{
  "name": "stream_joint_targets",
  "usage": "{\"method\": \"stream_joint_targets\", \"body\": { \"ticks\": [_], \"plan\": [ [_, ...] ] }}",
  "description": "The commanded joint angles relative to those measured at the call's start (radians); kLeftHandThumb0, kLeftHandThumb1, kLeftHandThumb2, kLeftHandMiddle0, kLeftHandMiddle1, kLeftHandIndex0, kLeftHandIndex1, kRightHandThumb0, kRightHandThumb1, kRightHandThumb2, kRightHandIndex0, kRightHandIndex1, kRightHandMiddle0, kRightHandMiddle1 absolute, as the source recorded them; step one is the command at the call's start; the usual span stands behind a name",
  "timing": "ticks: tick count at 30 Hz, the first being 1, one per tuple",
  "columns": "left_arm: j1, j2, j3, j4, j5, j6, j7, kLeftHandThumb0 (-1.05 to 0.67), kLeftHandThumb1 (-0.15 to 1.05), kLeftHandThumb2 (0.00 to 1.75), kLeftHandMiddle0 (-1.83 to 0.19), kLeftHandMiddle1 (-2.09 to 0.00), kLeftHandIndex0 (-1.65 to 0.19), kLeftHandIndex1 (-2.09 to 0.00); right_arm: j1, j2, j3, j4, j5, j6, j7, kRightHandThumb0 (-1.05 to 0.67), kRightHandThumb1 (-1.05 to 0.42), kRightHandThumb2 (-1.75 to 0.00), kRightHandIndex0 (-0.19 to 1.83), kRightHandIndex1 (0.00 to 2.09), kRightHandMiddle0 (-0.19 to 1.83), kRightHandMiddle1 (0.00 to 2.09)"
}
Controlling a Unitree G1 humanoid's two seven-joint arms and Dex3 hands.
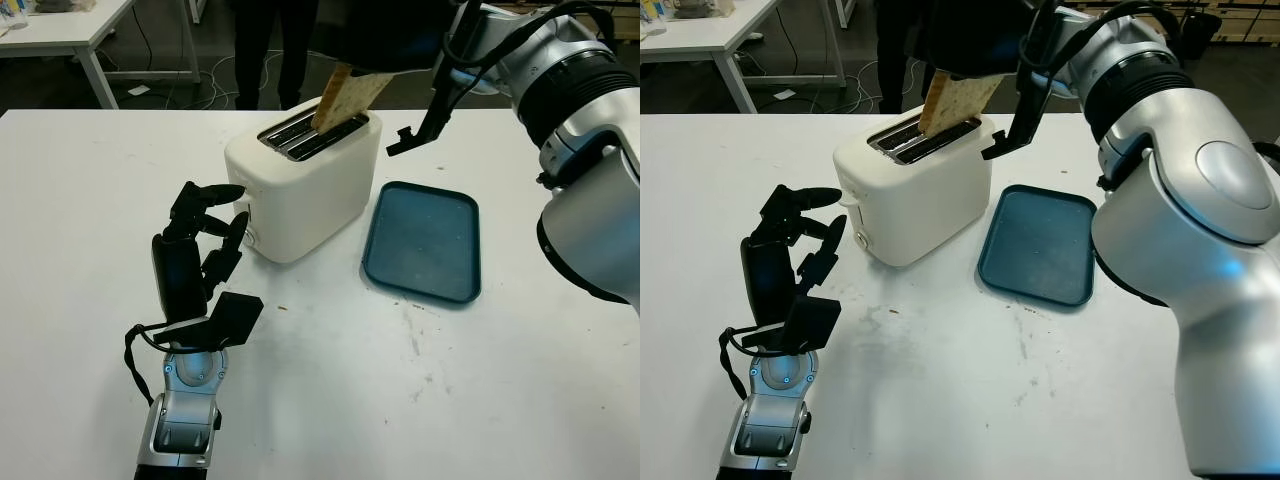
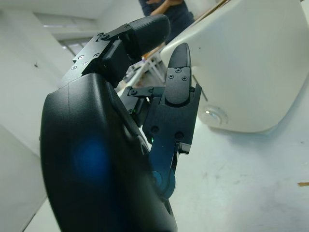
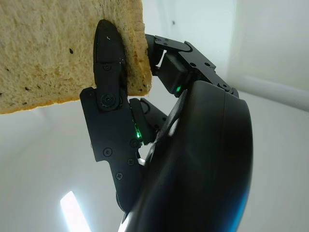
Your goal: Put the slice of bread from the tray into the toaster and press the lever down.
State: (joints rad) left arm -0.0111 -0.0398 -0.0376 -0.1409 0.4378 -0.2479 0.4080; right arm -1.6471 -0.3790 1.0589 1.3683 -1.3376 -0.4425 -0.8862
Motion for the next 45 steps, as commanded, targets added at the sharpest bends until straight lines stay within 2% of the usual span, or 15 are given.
{"method": "stream_joint_targets", "body": {
  "ticks": [1, 6, 13, 16, 19, 21, 24, 27, 28, 30, 32, 33, 40, 45],
  "plan": [
    [0.002, -0.002, -0.006, 0.007, 0.007, -0.006, 0.008, -0.20, 0.92, 0.21, -0.61, -1.55, -0.52, -0.99, -0.036, 0.010, -0.007, -0.009, 0.016, 0.003, -0.015, -0.53, -0.92, -0.26, 1.20, 1.75, 0.78, 1.74],
    [0.004, -0.006, -0.008, 0.002, 0.010, 0.000, 0.012, -0.20, 0.92, 0.21, -0.61, -1.55, -0.52, -0.99, -0.052, 0.015, -0.009, -0.009, 0.015, -0.001, -0.016, -0.52, -0.92, -0.24, 1.19, 1.75, 0.76, 1.71],
    [0.007, -0.007, -0.009, 0.002, -0.002, -0.005, 0.011, -0.20, 0.92, 0.20, -0.60, -1.55, -0.52, -0.99, -0.061, 0.017, 0.006, -0.009, 0.001, 0.007, -0.035, -0.54, -0.92, -0.25, 1.17, 1.75, 0.80, 1.56],
    [0.008, -0.004, -0.010, -0.001, 0.012, 0.001, 0.015, -0.20, 0.92, 0.20, -0.61, -1.56, -0.52, -0.99, -0.062, 0.018, 0.014, -0.009, -0.005, 0.007, -0.038, -0.54, -0.92, -0.22, 1.15, 1.75, 0.80, 1.56],
    [0.007, -0.003, -0.009, 0.002, 0.014, -0.002, 0.018, -0.20, 0.92, 0.20, -0.62, -1.55, -0.52, -0.98, -0.065, 0.017, 0.026, -0.010, -0.013, 0.009, -0.053, -0.53, -0.92, -0.21, 1.12, 1.75, 0.76, 1.46],
    [0.007, -0.005, -0.009, 0.004, 0.007, -0.005, 0.017, -0.20, 0.92, 0.20, -0.61, -1.55, -0.52, -0.98, -0.066, 0.017, 0.028, -0.009, -0.013, 0.006, -0.051, -0.53, -0.92, -0.29, 1.14, 1.75, 0.75, 1.60],
    [0.007, -0.004, -0.010, 0.004, 0.012, -0.006, 0.020, -0.19, 0.92, 0.20, -0.61, -1.55, -0.52, -0.98, -0.065, 0.018, 0.027, -0.007, -0.008, 0.009, -0.028, -0.54, -0.92, -0.19, 1.14, 1.75, 0.78, 1.53],
    [0.007, -0.004, -0.010, 0.004, 0.014, -0.008, 0.023, -0.19, 0.92, 0.21, -0.61, -1.55, -0.52, -0.98, -0.056, 0.017, 0.025, -0.005, -0.003, 0.006, -0.014, -0.55, -0.92, -0.22, 1.16, 1.75, 0.82, 1.42],
    [0.007, -0.003, -0.010, 0.004, 0.014, -0.009, 0.025, -0.19, 0.92, 0.21, -0.61, -1.55, -0.52, -0.98, -0.051, 0.016, 0.029, -0.005, -0.007, 0.011, -0.021, -0.55, -0.92, -0.24, 1.18, 1.75, 0.83, 1.45],
    [0.008, -0.002, -0.011, 0.003, 0.018, -0.006, 0.028, -0.20, 0.92, 0.21, -0.61, -1.55, -0.52, -0.98, -0.044, 0.016, 0.041, -0.003, -0.020, 0.026, -0.009, -0.55, -0.92, -0.30, 1.21, 1.75, 0.79, 1.65],
    [0.009, -0.003, -0.011, 0.001, 0.013, -0.004, 0.025, -0.20, 0.92, 0.22, -0.61, -1.55, -0.52, -0.98, -0.036, 0.014, 0.052, -0.002, -0.025, 0.024, -0.019, -0.56, -0.92, -0.31, 1.21, 1.75, 0.81, 1.72],
    [0.010, -0.003, -0.012, -0.001, 0.014, -0.002, 0.025, -0.20, 0.92, 0.22, -0.60, -1.55, -0.51, -0.98, -0.032, 0.014, 0.060, -0.002, -0.029, 0.027, -0.026, -0.56, -0.92, -0.29, 1.21, 1.75, 0.80, 1.68],
    [0.010, -0.003, -0.011, -0.004, 0.015, 0.000, 0.024, -0.21, 0.92, 0.22, -0.60, -1.56, -0.52, -0.98, -0.020, 0.013, 0.091, 0.002, -0.037, 0.046, -0.005, -0.56, -0.92, -0.45, 1.21, 1.75, 0.81, 1.74],
    [0.010, -0.006, -0.013, -0.004, 0.015, 0.003, 0.024, -0.21, 0.92, 0.21, -0.60, -1.56, -0.52, -0.98, -0.023, 0.018, 0.123, 0.002, -0.053, 0.044, 0.005, -0.56, -0.92, -0.46, 1.19, 1.75, 0.78, 1.75]
  ]
}}
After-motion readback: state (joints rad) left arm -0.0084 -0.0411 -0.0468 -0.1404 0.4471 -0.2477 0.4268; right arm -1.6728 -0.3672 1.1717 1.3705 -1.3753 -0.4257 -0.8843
